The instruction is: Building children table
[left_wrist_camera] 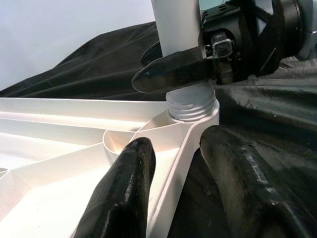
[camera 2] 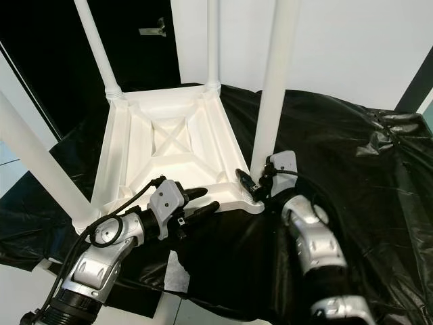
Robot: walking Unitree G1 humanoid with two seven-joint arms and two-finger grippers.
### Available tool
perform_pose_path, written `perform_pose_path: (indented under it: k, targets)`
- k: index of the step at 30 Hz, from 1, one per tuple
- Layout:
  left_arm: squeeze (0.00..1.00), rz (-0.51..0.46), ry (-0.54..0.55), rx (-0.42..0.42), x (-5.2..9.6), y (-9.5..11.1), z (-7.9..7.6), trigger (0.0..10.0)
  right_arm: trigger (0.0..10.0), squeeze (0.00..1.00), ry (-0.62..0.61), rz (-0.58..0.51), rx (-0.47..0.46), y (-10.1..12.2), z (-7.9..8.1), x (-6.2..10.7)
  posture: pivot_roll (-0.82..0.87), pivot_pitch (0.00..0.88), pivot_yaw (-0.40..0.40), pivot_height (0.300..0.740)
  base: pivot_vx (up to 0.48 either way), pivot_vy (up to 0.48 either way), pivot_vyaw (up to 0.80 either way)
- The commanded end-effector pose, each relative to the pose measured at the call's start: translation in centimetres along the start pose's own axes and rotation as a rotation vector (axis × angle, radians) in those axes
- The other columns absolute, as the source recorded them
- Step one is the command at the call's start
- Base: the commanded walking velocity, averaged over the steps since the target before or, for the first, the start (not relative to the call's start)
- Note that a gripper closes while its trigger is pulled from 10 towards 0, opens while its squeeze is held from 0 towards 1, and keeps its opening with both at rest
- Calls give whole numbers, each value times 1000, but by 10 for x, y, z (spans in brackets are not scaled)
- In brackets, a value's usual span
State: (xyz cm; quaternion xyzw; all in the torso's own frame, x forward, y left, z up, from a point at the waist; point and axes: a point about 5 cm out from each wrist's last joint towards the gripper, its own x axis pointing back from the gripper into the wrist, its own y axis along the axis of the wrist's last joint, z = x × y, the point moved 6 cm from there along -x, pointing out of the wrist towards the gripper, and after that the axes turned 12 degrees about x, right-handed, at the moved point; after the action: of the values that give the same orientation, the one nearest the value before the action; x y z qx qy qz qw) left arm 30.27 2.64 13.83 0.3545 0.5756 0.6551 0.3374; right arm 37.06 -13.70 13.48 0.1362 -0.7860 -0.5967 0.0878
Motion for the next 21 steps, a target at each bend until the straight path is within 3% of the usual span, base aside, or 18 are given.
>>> perform_pose_path:
  k: [1,13,16,21]
  targets:
    - [0,2,33,-5,-1,-1,4,10000,10000,0,-92,108,-4,-24,-9,9,1,0,-19,740,0,0,0]
    - [0,-6,34,-9,-2,1,6,10000,10000,0,-311,140,-76,-19,13,13,-6,0,-13,740,0,0,0]
    - [0,-9,35,-9,-3,1,5,10000,10000,0,-298,123,-91,-14,22,13,-11,0,-10,740,0,0,0]
    - [0,-12,34,-11,-3,2,5,10000,10000,0,-310,122,-95,-13,20,16,-12,0,-9,740,0,0,0]
